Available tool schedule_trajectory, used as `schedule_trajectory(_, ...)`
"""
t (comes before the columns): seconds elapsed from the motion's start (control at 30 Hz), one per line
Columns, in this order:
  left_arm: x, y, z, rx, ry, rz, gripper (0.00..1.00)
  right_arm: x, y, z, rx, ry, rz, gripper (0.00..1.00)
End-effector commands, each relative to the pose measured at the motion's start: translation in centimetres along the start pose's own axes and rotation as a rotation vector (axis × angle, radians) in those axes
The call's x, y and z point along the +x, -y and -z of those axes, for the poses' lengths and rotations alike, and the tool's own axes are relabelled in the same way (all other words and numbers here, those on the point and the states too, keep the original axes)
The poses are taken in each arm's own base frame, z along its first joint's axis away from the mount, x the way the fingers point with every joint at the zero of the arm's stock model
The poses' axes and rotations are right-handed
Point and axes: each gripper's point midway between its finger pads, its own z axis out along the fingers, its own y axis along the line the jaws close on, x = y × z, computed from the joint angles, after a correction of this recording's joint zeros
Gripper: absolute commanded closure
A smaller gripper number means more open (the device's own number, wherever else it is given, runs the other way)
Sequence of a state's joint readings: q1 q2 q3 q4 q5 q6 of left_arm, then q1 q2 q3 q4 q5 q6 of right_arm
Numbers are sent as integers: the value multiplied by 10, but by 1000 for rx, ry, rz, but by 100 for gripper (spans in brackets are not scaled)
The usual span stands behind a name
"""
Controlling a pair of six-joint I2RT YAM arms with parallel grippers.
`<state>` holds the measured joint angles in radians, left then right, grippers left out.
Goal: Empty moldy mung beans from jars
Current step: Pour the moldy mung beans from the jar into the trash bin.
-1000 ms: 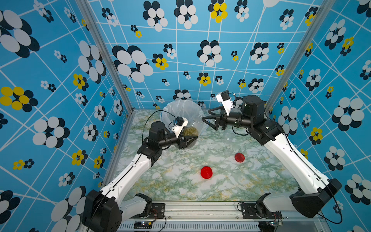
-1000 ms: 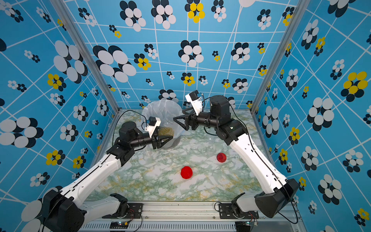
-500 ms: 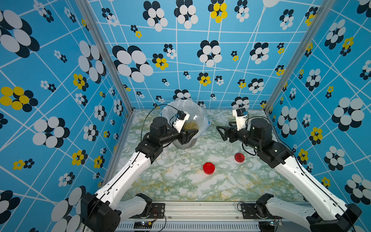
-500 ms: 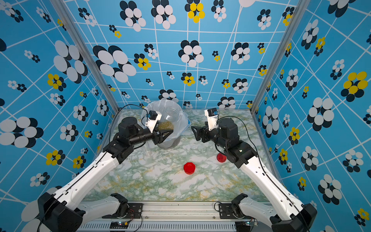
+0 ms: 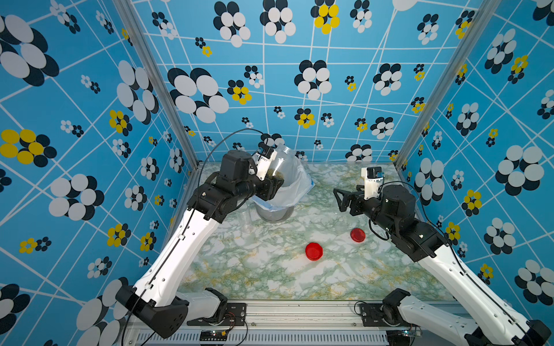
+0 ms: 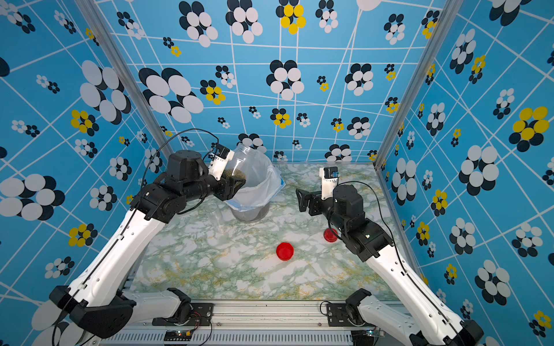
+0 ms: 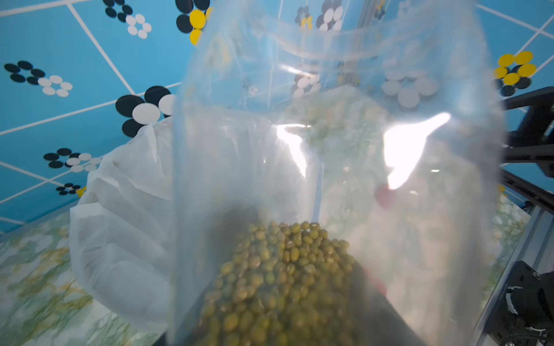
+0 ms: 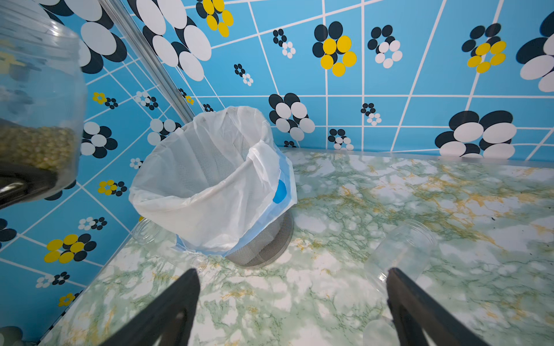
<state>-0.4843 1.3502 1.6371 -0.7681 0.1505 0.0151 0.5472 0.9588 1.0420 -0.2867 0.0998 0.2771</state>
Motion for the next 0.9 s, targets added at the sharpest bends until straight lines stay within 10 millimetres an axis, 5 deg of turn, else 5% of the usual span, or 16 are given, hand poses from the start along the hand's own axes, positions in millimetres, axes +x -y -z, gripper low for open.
schedule_trajectory(0.0, 25, -28, -1, -143, -154, -19, 72, 2, 0, 3, -10, 16, -33, 1)
schedule_trajectory(0.4, 4, -75, -10, -448, -310, -231, 73, 22, -5, 2, -64, -15, -61, 1)
schedule_trajectory(0.57, 18, -87, -14, -516, -475, -388, 72, 23, -7, 1, -73, -14, -51, 1)
schedule_trajectory(0.87, 12, -110, 4, -696, -528, -527, 71, 22, -10, 1, -93, -13, -58, 1)
